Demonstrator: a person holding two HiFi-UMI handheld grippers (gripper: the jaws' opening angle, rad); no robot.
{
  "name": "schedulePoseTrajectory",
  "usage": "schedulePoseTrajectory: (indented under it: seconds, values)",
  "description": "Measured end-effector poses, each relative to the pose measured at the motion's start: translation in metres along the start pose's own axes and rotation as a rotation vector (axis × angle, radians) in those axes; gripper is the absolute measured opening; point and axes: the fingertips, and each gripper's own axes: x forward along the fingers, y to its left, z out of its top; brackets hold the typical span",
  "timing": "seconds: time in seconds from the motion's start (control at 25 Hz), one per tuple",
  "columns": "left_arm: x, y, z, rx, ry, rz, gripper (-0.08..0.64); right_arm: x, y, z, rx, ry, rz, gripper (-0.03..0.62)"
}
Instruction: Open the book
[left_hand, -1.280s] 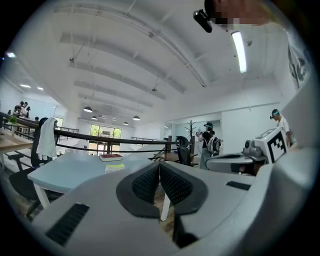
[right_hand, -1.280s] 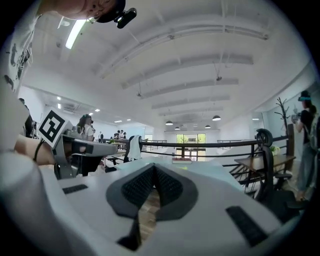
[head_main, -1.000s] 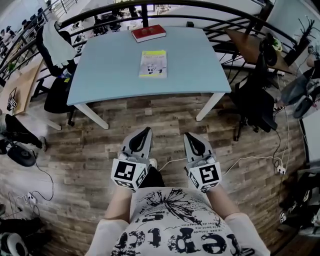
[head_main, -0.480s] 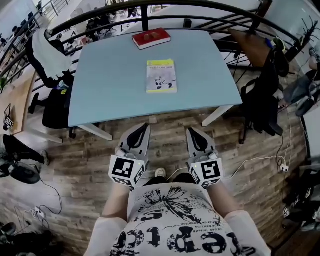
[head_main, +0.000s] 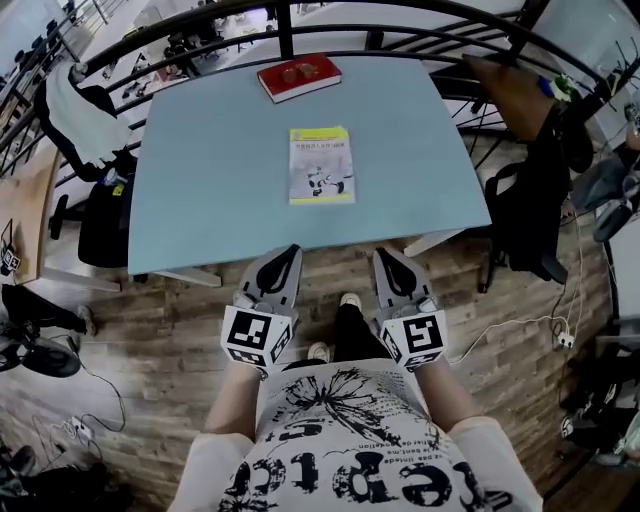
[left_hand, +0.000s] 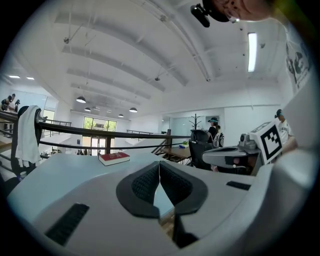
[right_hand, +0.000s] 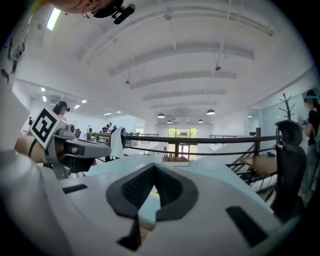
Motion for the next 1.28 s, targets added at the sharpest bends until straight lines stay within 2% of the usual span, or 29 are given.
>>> schedulePoseTrajectory:
  seconds: [0.4,0.52,0.84,0.92,1.04,1.28]
  values:
    - [0.122,0.032,-0.004,-0.015,0.053,0.039,0.020,0.088,-0.087,-0.003,-0.025,0.027,0.060,0.011]
    - [0.161,0.033,-0.017,-0.006,0.099,0.047,0.020,0.108,-0.114,-0.009,-0.025,0.040,0.079,0.011]
    - [0.242,0.029,-0.080,0.015,0.289,0.021,0.025,0.148,-0.170,-0.029,0.003,0.075,0.101,0.011]
    - [0.257,0.026,-0.100,0.005,0.344,0.002,0.091,0.156,-0.179,-0.036,0.006,0.087,0.105,0.011]
    - [0.273,0.021,-0.132,0.001,0.426,-0.026,0.143,0.164,-0.190,-0.046,0.012,0.103,0.104,0.011]
    - [0.290,0.021,-0.185,0.089,0.564,-0.005,0.173,0.169,-0.205,-0.063,0.019,0.133,0.095,0.011]
